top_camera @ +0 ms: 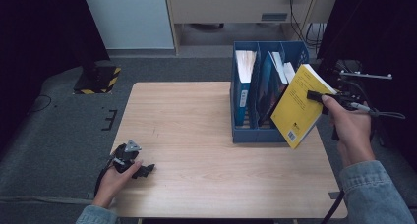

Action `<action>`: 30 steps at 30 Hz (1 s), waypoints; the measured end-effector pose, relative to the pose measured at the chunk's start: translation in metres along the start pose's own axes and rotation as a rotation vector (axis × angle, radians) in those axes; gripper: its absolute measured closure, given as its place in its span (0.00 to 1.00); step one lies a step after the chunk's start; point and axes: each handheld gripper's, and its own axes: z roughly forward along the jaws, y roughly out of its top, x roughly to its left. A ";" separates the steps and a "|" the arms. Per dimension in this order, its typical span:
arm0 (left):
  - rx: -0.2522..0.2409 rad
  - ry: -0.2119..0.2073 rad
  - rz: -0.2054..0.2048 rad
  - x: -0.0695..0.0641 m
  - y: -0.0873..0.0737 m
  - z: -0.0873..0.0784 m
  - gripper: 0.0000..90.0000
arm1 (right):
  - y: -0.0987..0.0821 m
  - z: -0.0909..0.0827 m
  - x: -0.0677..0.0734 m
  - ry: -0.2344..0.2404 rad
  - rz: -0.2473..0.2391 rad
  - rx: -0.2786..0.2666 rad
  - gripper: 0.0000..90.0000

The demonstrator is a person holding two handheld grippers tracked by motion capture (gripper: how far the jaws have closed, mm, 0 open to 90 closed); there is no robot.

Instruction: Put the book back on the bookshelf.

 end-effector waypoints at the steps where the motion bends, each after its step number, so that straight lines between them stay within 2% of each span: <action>1: 0.001 0.000 0.000 0.000 0.000 0.000 0.00 | -0.002 0.001 0.003 0.013 -0.006 0.015 0.84; 6: 0.000 0.000 0.001 0.000 0.000 0.000 0.00 | -0.003 0.008 0.011 0.045 -0.028 0.029 0.84; 8: 0.000 0.000 0.001 0.000 0.000 0.000 0.00 | -0.001 0.011 0.010 0.049 -0.018 0.026 0.84; 12: 0.003 -0.003 0.008 0.000 0.000 0.000 0.00 | 0.002 0.013 0.002 0.036 0.002 0.025 0.83; 20: 0.003 -0.003 0.006 -0.001 0.001 0.000 0.00 | -0.001 0.008 -0.008 0.016 0.007 0.025 0.83; 30: 0.002 -0.004 0.007 -0.001 0.001 0.000 0.00 | 0.003 0.012 -0.009 -0.006 0.021 0.035 0.84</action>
